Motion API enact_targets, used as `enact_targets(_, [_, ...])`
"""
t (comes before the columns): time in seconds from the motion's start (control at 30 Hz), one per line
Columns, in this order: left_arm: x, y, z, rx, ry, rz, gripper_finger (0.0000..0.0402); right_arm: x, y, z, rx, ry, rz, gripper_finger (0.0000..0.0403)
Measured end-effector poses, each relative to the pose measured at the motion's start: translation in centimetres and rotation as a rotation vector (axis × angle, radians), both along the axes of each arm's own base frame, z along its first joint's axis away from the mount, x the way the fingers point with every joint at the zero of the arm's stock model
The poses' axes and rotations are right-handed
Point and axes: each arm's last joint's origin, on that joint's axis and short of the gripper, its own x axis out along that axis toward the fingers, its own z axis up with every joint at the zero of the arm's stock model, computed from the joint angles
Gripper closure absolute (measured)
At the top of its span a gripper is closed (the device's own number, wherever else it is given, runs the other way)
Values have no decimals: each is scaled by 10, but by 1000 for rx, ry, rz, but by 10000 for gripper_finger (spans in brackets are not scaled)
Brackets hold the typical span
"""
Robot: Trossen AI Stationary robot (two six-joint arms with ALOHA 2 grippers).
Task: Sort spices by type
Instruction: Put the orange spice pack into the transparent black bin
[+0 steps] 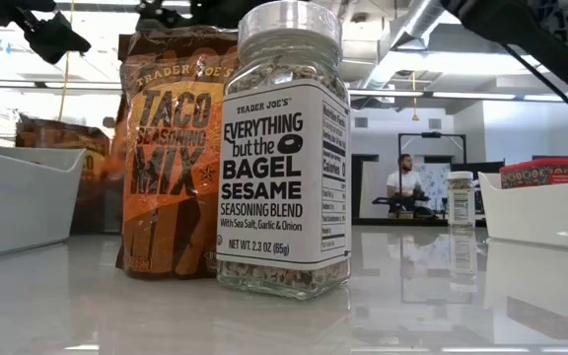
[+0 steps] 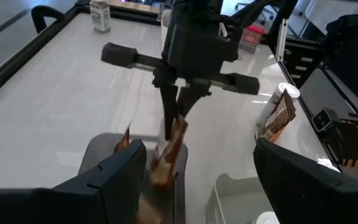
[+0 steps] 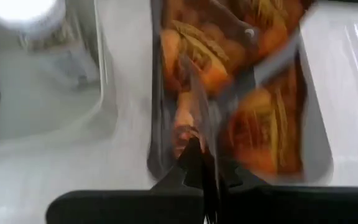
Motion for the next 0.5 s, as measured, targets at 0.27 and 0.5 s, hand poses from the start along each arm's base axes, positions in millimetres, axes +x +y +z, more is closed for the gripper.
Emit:
enact_targets(0.27, [0,0,0,-28,2,11,116,1,-4,0,22,-11,-33,360])
enact_targets(0.5, [0,0,0,-30,2,11,116,2,-11,2,59,-32,-82,330])
